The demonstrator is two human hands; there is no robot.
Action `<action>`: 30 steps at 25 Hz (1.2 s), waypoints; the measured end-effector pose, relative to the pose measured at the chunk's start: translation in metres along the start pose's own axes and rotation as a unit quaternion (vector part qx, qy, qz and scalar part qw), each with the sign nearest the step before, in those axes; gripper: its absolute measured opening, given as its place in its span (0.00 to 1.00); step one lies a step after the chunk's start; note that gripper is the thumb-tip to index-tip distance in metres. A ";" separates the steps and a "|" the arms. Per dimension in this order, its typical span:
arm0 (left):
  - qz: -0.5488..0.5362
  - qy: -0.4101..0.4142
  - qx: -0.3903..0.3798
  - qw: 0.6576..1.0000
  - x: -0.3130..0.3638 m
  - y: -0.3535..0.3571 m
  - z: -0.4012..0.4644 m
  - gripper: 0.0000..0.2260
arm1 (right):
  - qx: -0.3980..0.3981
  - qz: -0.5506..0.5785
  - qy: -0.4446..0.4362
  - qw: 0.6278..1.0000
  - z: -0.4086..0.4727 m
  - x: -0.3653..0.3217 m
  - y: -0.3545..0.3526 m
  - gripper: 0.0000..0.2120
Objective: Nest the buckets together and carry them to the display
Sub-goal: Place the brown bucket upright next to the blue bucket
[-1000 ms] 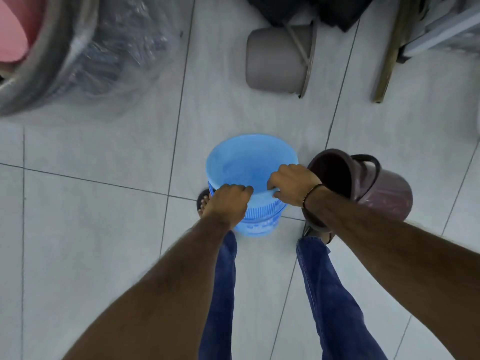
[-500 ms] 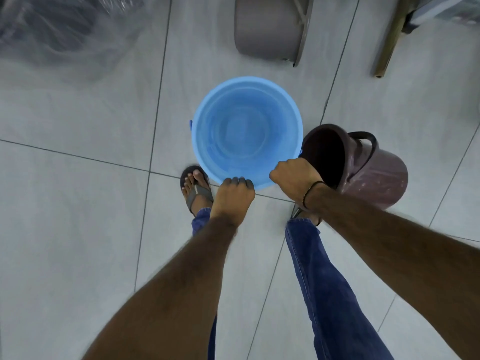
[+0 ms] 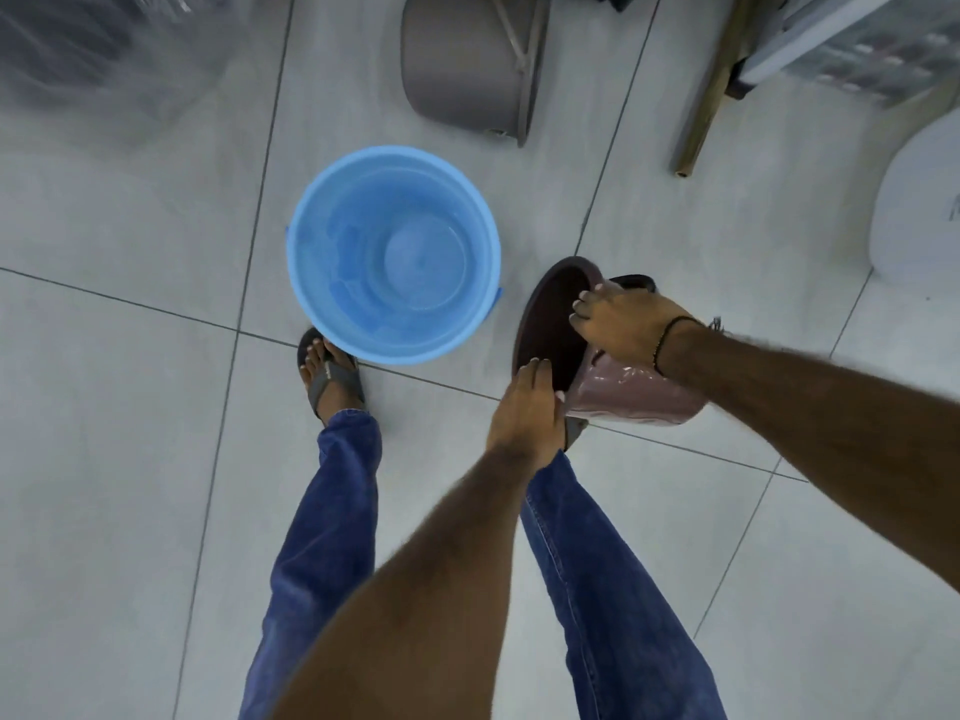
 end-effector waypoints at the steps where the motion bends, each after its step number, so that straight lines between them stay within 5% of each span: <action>1: -0.055 -0.038 -0.023 0.998 0.009 0.019 0.009 0.24 | -0.017 -0.026 -0.037 0.999 0.006 0.005 0.012 0.24; 4: -0.128 -0.083 -0.012 0.988 0.026 0.056 0.030 0.17 | -0.048 -0.050 -0.112 0.991 0.020 0.015 0.033 0.24; 8: -0.079 -0.088 0.043 0.992 0.030 0.068 0.037 0.07 | -0.017 0.002 -0.157 0.988 0.020 0.026 0.046 0.12; 14: 0.126 0.047 0.112 0.985 0.085 0.013 0.043 0.09 | 0.070 0.109 -0.044 0.991 -0.059 0.085 0.049 0.10; 19: 0.340 0.185 0.083 0.919 0.123 -0.005 0.062 0.14 | 0.121 0.171 0.060 0.976 -0.110 0.081 0.098 0.14; 23: 0.495 0.253 0.015 0.831 0.120 0.009 0.096 0.10 | 0.122 0.217 0.131 0.960 -0.090 0.049 0.136 0.14; 30: 0.580 0.308 -0.098 0.747 0.098 0.005 0.111 0.16 | 0.087 0.360 0.233 0.899 -0.070 0.012 0.142 0.12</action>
Point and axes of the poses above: each hand's wrist, its own z-axis towards the middle knuckle, its own y-axis out of the palm, x = y × z, the point moved 1 cm from there along z, towards the middle knuckle, and after that the axes turned 6 degrees about z, right-handed, at the moved point
